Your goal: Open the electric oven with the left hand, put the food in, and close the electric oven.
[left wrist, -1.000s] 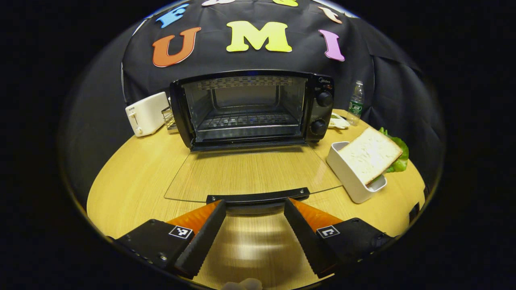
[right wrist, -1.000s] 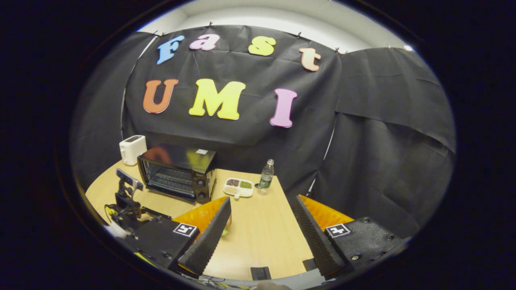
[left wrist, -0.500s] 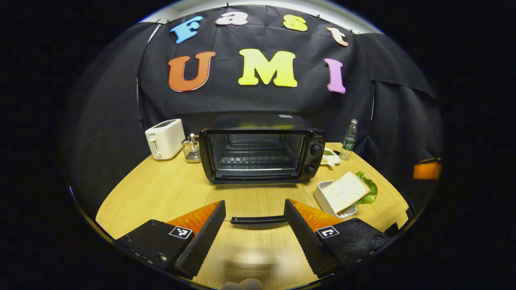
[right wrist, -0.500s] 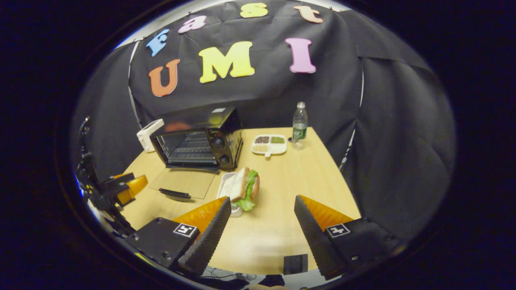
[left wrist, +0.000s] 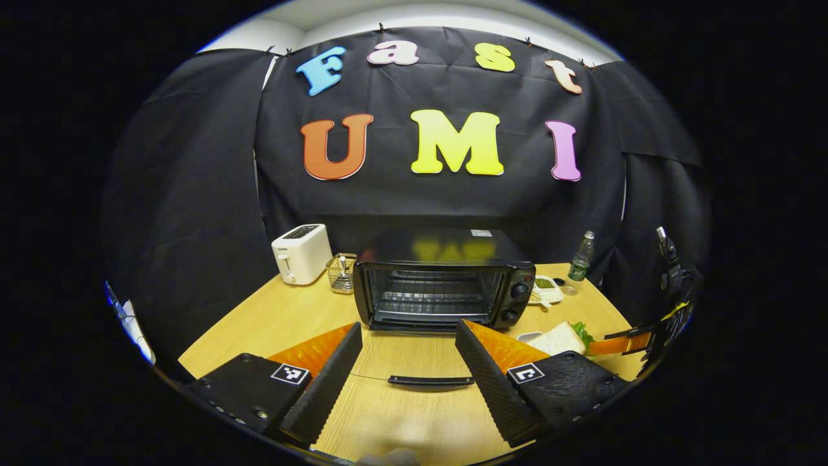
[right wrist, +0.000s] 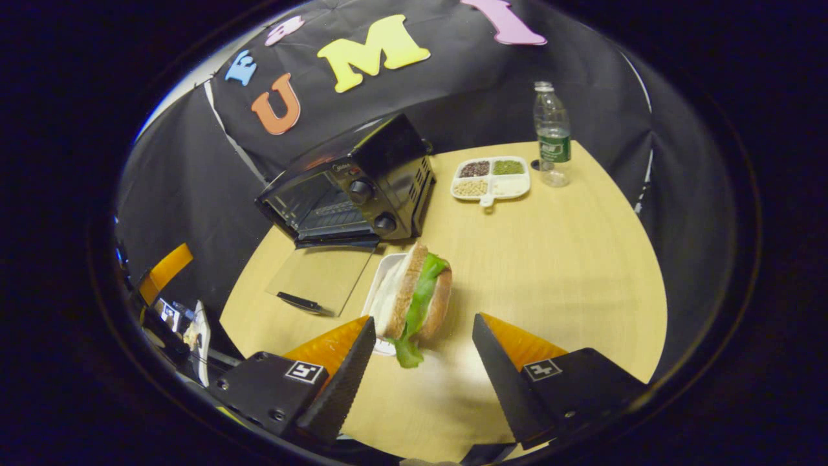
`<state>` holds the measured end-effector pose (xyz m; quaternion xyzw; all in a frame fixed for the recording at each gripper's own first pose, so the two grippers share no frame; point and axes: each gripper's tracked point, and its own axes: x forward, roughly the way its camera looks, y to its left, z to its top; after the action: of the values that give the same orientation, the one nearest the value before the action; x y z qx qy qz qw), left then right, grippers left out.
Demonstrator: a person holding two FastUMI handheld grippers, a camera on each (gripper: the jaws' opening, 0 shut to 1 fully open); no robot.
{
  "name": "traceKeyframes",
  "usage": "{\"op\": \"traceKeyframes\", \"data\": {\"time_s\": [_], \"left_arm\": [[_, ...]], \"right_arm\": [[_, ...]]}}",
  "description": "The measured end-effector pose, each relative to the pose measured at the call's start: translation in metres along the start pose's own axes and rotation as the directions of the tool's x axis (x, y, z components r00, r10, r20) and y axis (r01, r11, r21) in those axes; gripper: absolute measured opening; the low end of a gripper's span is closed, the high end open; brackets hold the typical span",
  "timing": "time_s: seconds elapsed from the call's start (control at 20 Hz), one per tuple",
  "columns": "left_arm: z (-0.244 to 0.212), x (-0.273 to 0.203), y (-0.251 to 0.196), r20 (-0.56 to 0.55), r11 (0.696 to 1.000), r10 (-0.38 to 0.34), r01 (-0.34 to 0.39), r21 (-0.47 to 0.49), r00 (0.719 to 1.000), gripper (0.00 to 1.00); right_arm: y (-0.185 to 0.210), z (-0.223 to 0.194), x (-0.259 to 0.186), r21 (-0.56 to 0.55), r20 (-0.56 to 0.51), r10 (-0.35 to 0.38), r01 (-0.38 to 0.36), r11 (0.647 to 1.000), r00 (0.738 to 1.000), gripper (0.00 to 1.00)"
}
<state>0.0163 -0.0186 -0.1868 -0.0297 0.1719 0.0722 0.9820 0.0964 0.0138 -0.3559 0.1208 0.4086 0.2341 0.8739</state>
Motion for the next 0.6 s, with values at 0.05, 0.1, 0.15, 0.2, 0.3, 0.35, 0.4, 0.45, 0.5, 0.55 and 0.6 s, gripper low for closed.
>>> {"op": "traceKeyframes", "data": {"time_s": [0.05, 0.1, 0.15, 0.2, 0.3, 0.35, 0.4, 0.45, 0.5, 0.55, 0.6], "left_arm": [[0.003, 0.0, -0.002, 0.001, 1.0, 0.018, -0.018, -0.007, 1.0, 0.96], [0.007, -0.002, -0.002, 0.002, 0.999, 0.037, -0.037, -0.011, 0.999, 0.96], [0.01, -0.002, -0.005, 0.0, 0.999, 0.051, -0.051, -0.014, 0.999, 0.96], [0.014, -0.002, -0.008, 0.001, 0.998, 0.065, -0.065, -0.014, 0.998, 0.96], [0.021, 0.0, -0.014, 0.007, 0.996, 0.083, -0.083, -0.007, 0.996, 0.96], [0.024, -0.001, -0.015, 0.007, 0.996, 0.092, -0.092, -0.006, 0.996, 0.96], [0.027, -0.001, -0.016, 0.008, 0.995, 0.099, -0.099, -0.008, 0.995, 0.96], [0.028, -0.001, -0.017, 0.009, 0.995, 0.104, -0.104, -0.011, 0.995, 0.96], [0.03, -0.002, -0.017, 0.01, 0.994, 0.111, -0.111, -0.014, 0.994, 0.96], [0.03, -0.004, -0.016, 0.009, 0.993, 0.118, -0.118, -0.016, 0.993, 0.95], [0.03, -0.006, -0.016, 0.008, 0.992, 0.122, -0.121, -0.017, 0.993, 0.95]], "right_arm": [[-0.002, 0.004, 0.008, 0.001, -0.015, 0.023, -0.023, 1.0, 1.0, 0.87], [0.0, 0.008, 0.015, 0.007, -0.031, 0.058, -0.058, 0.998, 0.998, 0.87], [0.001, 0.011, 0.022, 0.016, -0.054, 0.082, -0.082, 0.997, 0.995, 0.87], [0.002, 0.013, 0.027, 0.026, -0.067, 0.106, -0.105, 0.994, 0.992, 0.85], [0.004, 0.013, 0.035, 0.058, -0.102, 0.155, -0.15, 0.987, 0.983, 0.83], [0.006, 0.012, 0.038, 0.083, -0.121, 0.177, -0.167, 0.982, 0.977, 0.8], [0.007, 0.011, 0.043, 0.106, -0.14, 0.196, -0.182, 0.977, 0.971, 0.71], [0.008, 0.011, 0.045, 0.137, -0.144, 0.219, -0.2, 0.97, 0.965, 0.64], [0.008, 0.012, 0.047, 0.168, -0.151, 0.237, -0.211, 0.963, 0.96, 0.53], [0.011, 0.012, 0.047, 0.198, -0.151, 0.26, -0.228, 0.953, 0.954, 0.63], [0.011, 0.013, 0.046, 0.223, -0.152, 0.272, -0.235, 0.946, 0.95, 0.47]]}}
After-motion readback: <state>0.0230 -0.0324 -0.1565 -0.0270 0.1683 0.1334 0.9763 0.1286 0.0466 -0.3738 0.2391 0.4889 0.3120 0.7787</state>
